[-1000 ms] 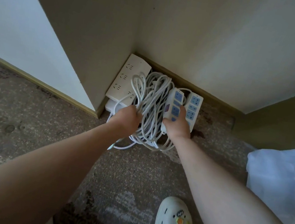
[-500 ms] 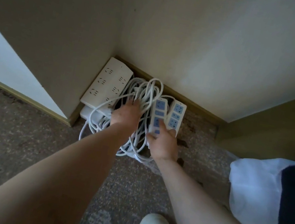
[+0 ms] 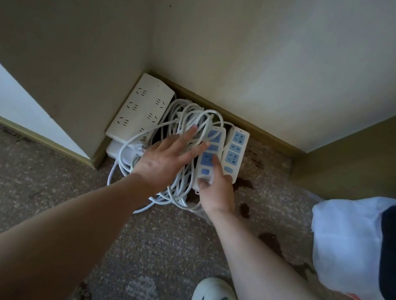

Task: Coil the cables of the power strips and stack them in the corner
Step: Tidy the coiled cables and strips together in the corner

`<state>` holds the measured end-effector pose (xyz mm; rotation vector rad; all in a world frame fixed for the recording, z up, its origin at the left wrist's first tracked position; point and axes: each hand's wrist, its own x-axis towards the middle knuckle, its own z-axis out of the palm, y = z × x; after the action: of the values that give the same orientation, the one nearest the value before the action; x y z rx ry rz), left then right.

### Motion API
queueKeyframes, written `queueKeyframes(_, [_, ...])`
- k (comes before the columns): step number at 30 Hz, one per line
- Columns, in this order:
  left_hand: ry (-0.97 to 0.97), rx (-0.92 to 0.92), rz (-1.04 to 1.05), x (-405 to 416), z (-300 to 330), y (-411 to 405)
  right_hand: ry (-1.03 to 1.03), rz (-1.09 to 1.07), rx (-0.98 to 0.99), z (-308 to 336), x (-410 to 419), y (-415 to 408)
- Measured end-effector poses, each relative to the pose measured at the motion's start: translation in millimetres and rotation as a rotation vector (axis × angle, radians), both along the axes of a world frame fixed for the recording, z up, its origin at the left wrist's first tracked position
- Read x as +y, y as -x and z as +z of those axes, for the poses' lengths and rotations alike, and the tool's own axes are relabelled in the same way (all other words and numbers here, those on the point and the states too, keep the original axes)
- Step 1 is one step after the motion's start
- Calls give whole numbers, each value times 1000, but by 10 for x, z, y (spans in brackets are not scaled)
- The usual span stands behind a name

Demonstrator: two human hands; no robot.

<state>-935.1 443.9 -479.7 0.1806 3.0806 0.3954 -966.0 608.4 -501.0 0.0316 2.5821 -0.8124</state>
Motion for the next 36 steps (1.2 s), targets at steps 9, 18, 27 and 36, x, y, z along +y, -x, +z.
queueKeyframes(9, [-185, -307, 382, 47, -186, 388, 95, -171, 5, -18, -12, 177])
queueKeyframes(18, [152, -295, 219, -130, -82, 270, -318, 279, 252, -3, 98, 38])
queueKeyframes(27, [224, -443, 288, -106, -38, 314, -340, 354, 36, 78, 41, 145])
queueKeyframes(36, [102, -375, 216, -235, 1408, -782, -83, 277, 147, 1539, 207, -255])
